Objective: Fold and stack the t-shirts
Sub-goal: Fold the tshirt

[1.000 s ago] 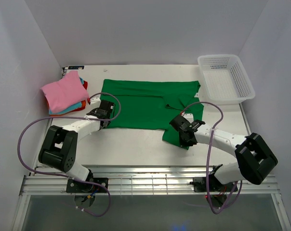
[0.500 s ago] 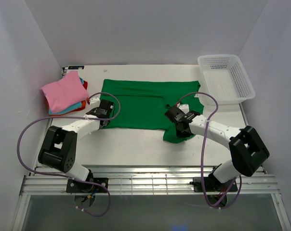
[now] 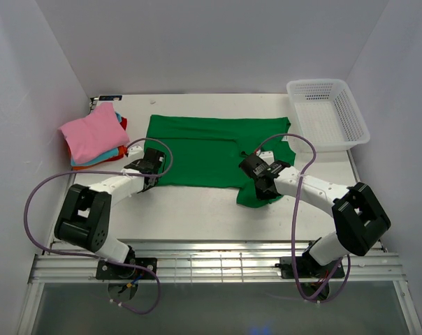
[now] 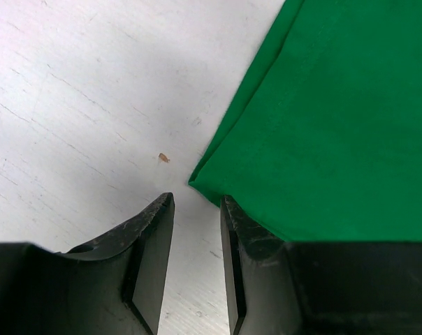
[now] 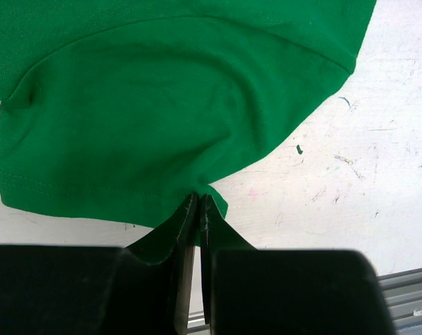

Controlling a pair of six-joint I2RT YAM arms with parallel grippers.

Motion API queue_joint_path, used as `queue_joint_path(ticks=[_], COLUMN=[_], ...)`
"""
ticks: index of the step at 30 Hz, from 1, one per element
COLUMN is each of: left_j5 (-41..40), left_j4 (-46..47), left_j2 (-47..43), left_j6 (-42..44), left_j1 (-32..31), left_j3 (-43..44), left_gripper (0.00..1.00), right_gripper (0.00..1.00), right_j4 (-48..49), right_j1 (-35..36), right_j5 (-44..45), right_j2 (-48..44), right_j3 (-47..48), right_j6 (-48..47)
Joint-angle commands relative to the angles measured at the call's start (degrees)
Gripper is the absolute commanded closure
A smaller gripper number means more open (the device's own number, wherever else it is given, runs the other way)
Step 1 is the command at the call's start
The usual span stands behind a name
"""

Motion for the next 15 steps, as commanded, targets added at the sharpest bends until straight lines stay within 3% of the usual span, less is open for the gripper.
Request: queue_joint_path(ticks=[1, 15], left_j5=[0.13, 3.65], left_j4=[-0.01, 3.68], left_j2=[1.41, 3.52], left_j6=[-0.58, 1.35], left_j1=[0.22, 2.76], left_j3=[-0.66, -1.54], left_gripper=[0.56, 0.57], right_gripper=[0.92, 0.92], right_j4=[-0.43, -0.51], right_j1=[-0.2, -0.2], right_j5=[1.11, 0.94], right_j2=[-1.34, -3.01], right_j3=[0.12, -0.85], right_j6=[0.18, 0.45])
